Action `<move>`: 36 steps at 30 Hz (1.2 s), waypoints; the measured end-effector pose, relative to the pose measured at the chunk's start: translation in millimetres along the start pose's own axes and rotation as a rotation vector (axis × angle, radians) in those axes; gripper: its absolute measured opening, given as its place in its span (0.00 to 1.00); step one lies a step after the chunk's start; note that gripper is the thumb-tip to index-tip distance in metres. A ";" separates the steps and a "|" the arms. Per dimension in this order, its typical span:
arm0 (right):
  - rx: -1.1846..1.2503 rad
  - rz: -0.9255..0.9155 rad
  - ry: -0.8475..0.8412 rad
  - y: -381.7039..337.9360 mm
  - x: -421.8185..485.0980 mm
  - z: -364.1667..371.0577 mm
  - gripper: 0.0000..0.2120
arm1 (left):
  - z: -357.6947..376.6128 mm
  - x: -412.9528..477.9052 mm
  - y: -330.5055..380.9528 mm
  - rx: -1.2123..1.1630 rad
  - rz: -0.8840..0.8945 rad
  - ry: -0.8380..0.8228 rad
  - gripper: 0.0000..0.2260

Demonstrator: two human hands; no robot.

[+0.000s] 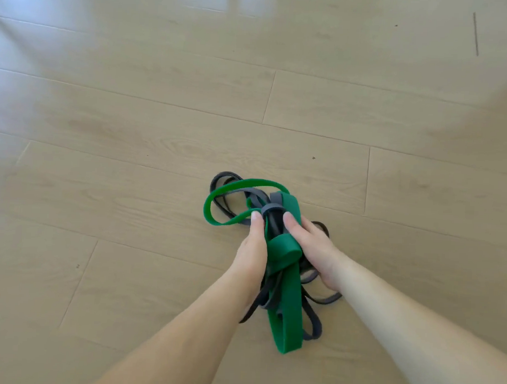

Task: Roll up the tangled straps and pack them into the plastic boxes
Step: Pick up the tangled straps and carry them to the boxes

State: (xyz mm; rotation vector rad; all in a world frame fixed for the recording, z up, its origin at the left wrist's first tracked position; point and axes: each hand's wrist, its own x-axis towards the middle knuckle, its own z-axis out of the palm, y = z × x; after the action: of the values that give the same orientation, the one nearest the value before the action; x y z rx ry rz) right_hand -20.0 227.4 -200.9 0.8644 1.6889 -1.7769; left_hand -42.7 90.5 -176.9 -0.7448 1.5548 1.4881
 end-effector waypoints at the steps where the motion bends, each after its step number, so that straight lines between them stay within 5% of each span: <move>1: -0.015 -0.035 0.031 -8.9 -7.2 -4.7 0.18 | 5.2 -6.4 8.1 0.067 0.038 -0.039 0.21; 7: -0.191 -0.186 0.089 -96.3 -100.0 -36.5 0.15 | 23.7 -85.9 61.4 0.332 0.318 -0.260 0.32; 16: -0.152 -0.197 -0.113 -261.3 -393.8 -124.5 0.28 | 126.1 -355.8 201.4 0.769 0.523 -0.265 0.19; 22: -0.198 -0.114 0.021 -339.0 -575.5 -208.3 0.33 | 239.5 -545.2 283.8 1.250 0.485 -0.440 0.19; 29: -0.099 -0.220 0.226 -401.6 -727.5 -316.6 0.31 | 368.2 -672.4 333.8 1.082 0.517 -0.708 0.36; 36: -0.107 -0.272 0.420 -438.0 -772.1 -454.8 0.27 | 522.8 -692.0 382.8 1.170 0.661 -0.839 0.35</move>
State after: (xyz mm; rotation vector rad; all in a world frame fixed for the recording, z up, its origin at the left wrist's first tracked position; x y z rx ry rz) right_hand 192.1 675.0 664.8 1.0563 2.2409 -1.7392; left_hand 40.6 561.8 641.5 1.0108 1.6333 0.7880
